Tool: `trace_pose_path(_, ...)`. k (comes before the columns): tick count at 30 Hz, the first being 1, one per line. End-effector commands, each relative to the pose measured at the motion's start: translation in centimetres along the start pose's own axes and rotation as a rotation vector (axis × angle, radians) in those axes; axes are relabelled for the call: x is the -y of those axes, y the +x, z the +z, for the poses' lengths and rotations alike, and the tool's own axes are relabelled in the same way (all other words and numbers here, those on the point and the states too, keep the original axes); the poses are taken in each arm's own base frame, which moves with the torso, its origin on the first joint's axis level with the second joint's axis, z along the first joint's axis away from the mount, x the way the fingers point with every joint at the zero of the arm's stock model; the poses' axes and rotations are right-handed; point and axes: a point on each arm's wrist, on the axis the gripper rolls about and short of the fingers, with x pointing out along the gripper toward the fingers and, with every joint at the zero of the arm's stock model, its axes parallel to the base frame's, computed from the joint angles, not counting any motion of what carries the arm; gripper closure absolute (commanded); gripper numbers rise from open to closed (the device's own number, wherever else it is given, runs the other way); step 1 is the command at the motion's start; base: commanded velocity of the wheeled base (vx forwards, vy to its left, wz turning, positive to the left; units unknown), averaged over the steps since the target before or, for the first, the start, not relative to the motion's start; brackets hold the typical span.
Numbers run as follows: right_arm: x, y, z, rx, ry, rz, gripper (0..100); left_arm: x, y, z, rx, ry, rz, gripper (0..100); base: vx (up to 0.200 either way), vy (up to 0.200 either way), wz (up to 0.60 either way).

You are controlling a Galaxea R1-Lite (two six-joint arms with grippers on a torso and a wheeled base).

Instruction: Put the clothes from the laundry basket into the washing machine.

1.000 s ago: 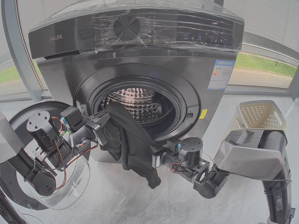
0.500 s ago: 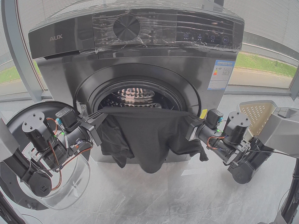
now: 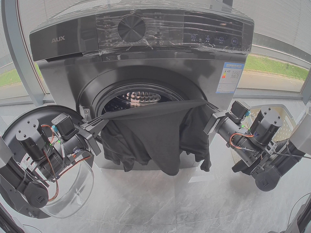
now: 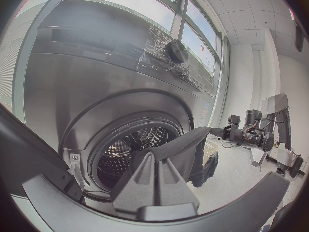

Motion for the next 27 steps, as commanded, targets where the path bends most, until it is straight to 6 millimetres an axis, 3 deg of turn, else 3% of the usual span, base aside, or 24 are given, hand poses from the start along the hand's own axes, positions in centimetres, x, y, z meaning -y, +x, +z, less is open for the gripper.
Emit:
trace_pose_path(1,-0.1,-0.2,0.4,0.01,-0.001,0.003,100,0.1,-0.1,0.5,0.021,0.003,-0.001,100,0.0,0.0,0.0)
trace_pose_path(10,-0.1,-0.2,0.4,0.009,-0.004,0.001,100,-1.1,-0.7,1.1,0.034,0.018,-0.004,100,0.0,0.0,0.0)
trace_pose_path(21,-1.3,-0.4,0.1,0.0,0.01,0.037,100,-0.9,-0.9,0.9,0.02,0.018,-0.01,100,0.0,0.0,0.0)
trace_pose_path(22,-1.5,-0.4,0.1,-0.001,0.011,0.041,100,-0.8,-1.0,0.7,0.011,0.021,-0.014,0,0.0,0.0,0.0)
trace_pose_path(27,-1.8,-0.4,0.1,-0.001,0.014,0.049,100,-0.1,-2.5,-0.2,-0.049,0.021,-0.099,0,0.0,0.0,0.0)
